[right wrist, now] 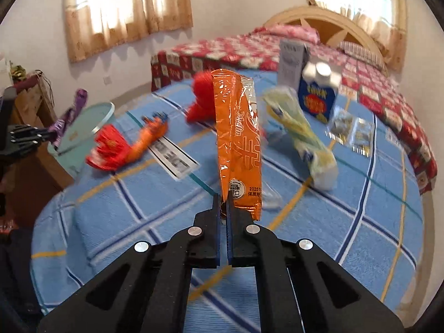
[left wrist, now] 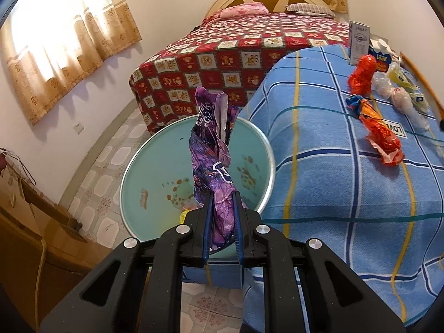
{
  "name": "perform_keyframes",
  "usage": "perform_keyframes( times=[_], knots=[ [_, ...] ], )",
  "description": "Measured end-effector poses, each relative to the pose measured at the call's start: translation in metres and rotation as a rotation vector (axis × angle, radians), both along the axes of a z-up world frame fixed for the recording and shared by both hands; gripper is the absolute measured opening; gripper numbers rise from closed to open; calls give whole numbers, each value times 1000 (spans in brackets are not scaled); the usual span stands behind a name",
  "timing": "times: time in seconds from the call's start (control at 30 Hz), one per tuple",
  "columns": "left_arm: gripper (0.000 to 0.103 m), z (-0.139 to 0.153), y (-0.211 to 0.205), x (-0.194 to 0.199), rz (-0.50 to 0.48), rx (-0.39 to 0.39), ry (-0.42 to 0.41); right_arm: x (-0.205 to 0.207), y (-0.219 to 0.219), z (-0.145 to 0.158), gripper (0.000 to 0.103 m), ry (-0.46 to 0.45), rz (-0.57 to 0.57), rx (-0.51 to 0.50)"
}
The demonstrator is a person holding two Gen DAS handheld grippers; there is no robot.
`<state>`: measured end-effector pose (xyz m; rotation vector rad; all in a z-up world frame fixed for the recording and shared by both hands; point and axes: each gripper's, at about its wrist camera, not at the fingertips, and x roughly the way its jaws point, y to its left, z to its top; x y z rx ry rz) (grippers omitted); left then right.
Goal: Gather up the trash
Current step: 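Carry both wrappers over the blue bin and open both tools to drop them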
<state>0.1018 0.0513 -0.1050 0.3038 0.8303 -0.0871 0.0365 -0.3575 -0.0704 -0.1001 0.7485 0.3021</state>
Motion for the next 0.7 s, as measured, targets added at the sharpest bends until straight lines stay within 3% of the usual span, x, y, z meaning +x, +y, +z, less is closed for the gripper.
perform_keyframes(
  times=[0.2,0.4,0.7],
  knots=[
    [14,3,13,-2,37,33,-10,8,48,23,4,-76,81,3],
    [14,-1,31,0,98,92,-1,32,94,28,4,-89,148,-25],
    [14,-1,57,6,165,111,5,53,158,33,4,-93,244,-47]
  ],
)
